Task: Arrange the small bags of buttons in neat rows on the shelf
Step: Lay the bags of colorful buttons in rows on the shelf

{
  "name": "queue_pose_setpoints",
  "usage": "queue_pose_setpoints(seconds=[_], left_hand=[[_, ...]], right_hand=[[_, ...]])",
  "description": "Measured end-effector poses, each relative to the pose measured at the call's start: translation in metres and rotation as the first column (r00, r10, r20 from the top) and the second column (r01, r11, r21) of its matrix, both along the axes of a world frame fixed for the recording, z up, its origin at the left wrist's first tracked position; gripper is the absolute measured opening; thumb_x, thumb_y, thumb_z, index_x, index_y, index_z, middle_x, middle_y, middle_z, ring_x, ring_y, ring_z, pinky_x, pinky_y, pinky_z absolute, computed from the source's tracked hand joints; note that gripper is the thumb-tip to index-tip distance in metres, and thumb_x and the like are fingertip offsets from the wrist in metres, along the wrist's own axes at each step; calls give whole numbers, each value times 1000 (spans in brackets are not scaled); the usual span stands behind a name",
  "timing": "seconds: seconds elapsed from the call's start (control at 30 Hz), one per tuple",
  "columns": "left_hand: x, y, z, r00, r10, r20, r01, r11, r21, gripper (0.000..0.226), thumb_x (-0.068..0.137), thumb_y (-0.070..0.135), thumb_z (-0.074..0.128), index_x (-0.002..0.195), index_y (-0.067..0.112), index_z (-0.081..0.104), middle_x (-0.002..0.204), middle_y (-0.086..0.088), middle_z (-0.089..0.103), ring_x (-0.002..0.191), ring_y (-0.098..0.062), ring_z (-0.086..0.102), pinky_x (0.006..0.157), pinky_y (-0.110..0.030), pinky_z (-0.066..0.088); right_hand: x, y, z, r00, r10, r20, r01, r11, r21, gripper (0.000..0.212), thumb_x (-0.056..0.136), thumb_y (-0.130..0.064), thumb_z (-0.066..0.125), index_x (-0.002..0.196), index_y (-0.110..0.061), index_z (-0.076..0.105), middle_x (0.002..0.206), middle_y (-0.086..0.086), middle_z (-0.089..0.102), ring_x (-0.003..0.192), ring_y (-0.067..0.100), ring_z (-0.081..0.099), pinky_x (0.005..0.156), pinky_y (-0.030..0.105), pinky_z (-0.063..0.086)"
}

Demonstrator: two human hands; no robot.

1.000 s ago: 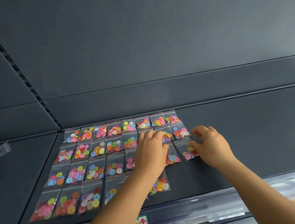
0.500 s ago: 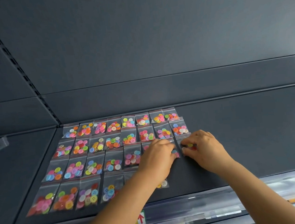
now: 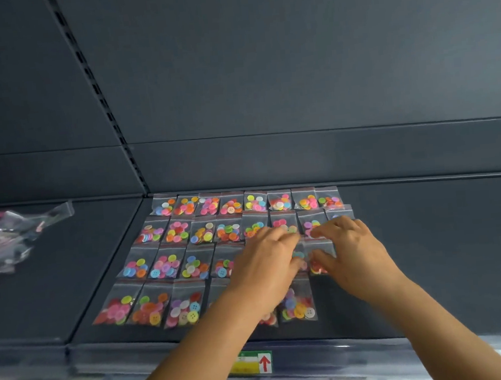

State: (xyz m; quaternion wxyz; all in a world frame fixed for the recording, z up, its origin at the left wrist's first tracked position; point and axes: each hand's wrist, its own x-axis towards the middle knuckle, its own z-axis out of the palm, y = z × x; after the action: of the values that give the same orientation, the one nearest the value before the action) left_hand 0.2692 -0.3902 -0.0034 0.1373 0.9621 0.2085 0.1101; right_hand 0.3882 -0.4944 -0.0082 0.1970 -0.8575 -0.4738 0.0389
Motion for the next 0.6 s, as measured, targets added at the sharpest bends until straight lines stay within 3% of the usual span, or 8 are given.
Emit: queue_pose_setpoints(seconds=[0.2, 0.6], left_hand=[[-65, 39, 6, 986, 163, -27, -161, 985, 57, 56, 96, 39, 46, 147, 26, 28, 151, 8, 33, 139, -12, 27, 114, -28, 22], [-248, 142, 14, 938, 347, 4, -346, 934, 83, 56, 97, 41, 44, 147, 25, 28, 148, 8, 36, 137, -12, 29, 111, -26, 25]], right_hand=[[-46, 46, 10, 983, 171, 70, -173, 985, 13, 51, 91, -39, 55, 138, -23, 44, 140, -2, 45, 129, 20, 38, 107, 31, 31], [-212, 168, 17, 930, 364, 55, -364, 931, -3, 54, 93, -43, 49, 142, -26, 36, 146, -6, 37, 135, 17, 30, 111, 29, 23]])
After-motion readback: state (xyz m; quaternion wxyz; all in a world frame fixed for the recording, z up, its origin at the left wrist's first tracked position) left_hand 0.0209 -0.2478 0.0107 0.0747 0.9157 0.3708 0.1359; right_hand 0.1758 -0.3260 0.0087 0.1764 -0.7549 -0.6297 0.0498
